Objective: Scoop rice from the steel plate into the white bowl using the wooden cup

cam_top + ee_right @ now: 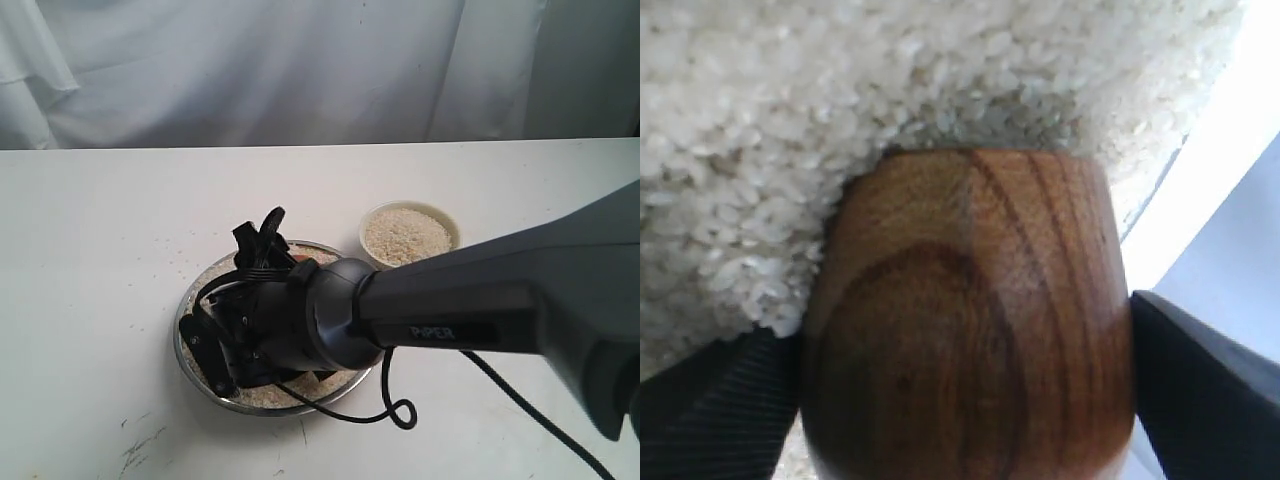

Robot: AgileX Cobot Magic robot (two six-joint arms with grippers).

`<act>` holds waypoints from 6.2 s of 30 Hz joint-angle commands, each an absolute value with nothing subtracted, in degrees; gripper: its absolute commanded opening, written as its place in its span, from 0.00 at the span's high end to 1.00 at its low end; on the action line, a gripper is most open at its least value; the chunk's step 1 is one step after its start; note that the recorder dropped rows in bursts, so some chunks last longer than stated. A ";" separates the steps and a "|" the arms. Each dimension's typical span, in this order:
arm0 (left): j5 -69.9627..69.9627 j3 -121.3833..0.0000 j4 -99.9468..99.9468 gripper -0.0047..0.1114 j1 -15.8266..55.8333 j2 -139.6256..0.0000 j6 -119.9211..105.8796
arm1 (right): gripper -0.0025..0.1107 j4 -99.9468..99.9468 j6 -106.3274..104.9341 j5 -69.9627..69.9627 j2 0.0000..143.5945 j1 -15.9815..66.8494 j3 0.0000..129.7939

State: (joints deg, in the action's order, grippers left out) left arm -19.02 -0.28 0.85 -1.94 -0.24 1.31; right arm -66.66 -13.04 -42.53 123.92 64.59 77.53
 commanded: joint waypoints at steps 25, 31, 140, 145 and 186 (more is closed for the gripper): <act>-18.27 0.00 0.79 0.96 -1.79 0.00 1.35 | 0.98 -61.86 13.94 -25.43 119.64 57.18 77.60; -18.27 0.00 0.79 0.96 -1.79 0.00 1.35 | 0.98 -60.18 13.96 -24.82 118.83 55.62 77.60; -18.27 0.00 0.79 0.96 -1.79 0.00 1.35 | 0.98 -73.19 19.06 5.30 98.27 22.37 56.19; -18.27 0.00 0.79 0.96 -1.79 0.00 1.35 | 0.98 -73.19 19.06 5.30 98.25 22.37 54.87; -18.27 0.00 0.79 0.96 -1.79 0.00 1.35 | 0.98 -83.34 16.26 -5.02 98.25 26.98 53.50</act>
